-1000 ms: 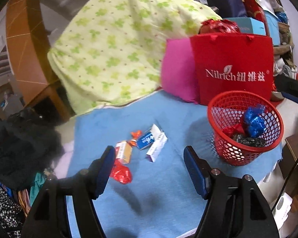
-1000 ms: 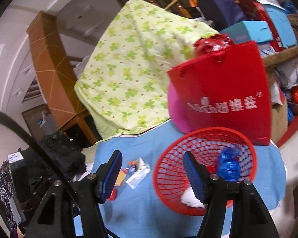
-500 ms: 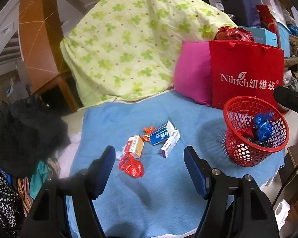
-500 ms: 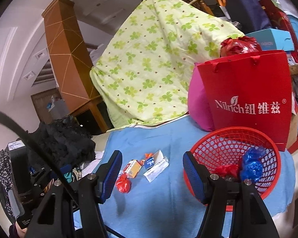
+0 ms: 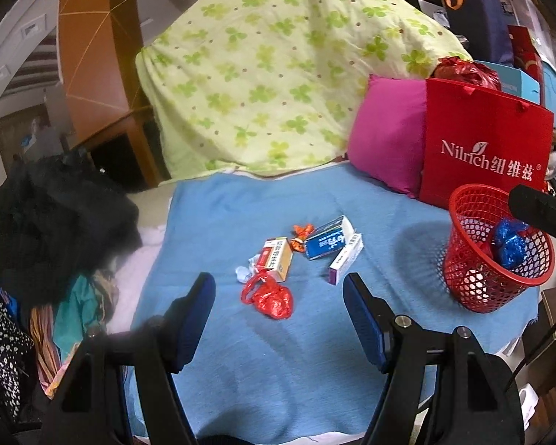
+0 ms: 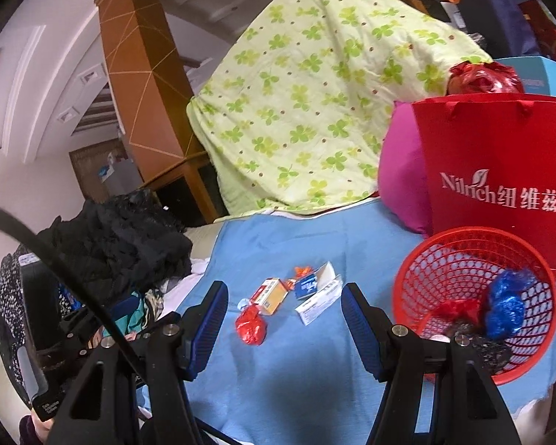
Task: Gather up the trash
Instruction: 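Move both open tools back over the remaining trash, then grasp the red plastic bag with the left tool while the right grasps the medicine box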
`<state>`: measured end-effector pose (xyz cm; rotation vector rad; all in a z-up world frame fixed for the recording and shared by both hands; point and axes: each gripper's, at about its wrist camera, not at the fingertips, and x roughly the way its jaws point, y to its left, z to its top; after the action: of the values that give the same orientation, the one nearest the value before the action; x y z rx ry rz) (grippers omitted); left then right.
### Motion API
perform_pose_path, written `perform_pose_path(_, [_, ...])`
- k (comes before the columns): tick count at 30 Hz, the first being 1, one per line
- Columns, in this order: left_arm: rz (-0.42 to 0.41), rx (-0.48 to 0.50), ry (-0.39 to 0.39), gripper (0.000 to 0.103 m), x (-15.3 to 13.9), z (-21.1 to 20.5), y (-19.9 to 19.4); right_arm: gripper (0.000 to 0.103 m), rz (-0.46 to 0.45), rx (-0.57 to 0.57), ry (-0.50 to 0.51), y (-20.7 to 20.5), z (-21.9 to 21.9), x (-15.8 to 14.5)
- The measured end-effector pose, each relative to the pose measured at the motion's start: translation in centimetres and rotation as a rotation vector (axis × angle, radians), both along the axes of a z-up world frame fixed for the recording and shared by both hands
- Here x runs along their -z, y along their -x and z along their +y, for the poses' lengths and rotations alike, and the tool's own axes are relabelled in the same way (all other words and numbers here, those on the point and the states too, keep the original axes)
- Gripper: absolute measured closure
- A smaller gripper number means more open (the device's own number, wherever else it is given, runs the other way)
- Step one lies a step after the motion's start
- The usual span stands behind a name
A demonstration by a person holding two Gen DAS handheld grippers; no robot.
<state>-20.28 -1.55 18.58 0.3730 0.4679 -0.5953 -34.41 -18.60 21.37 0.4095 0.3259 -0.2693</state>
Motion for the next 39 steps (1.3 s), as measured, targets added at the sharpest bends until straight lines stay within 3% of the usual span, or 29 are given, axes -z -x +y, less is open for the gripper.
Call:
perform_pose_path(5, [0.027,-0.046,0.003,0.031,1.1,1.7,-2.1,0.035,0.021,-0.028,0.012,-1.6,1.2,0.4])
perform_pose_path(11, [0.136,-0.177,-0.009,0.031,4.6,4.7,-7.2,0.035,0.067,-0.058,0.019,-4.0,2.1,1.3])
perform_pose_path(15, [0.232,-0.244,-0.001,0.031,7.1,7.0,-10.2,0.035,0.122,-0.082,-0.006,-6.5,2.1,3.0])
perform_pose_path(20, [0.299,-0.257,0.004,0.031,9.1,8.1,-12.0,0.035,0.206,-0.093,-0.073,-10.2,1.3,6.2])
perform_pose_path(28, [0.407,-0.174,0.033,0.031,11.6,5.2,-15.3,0.035,0.343,-0.040,-0.114,-16.5,-2.2,11.9])
perform_pose_path(33, [0.467,-0.140,0.030,0.031,13.3,1.0,-17.9,0.035,0.389,0.003,-0.217,-20.1,-6.0,15.1])
perform_pose_path(39, [0.530,-0.117,0.018,0.031,15.5,-3.4,-20.6,0.039,0.416,0.044,-0.316,-24.7,-8.5,16.9])
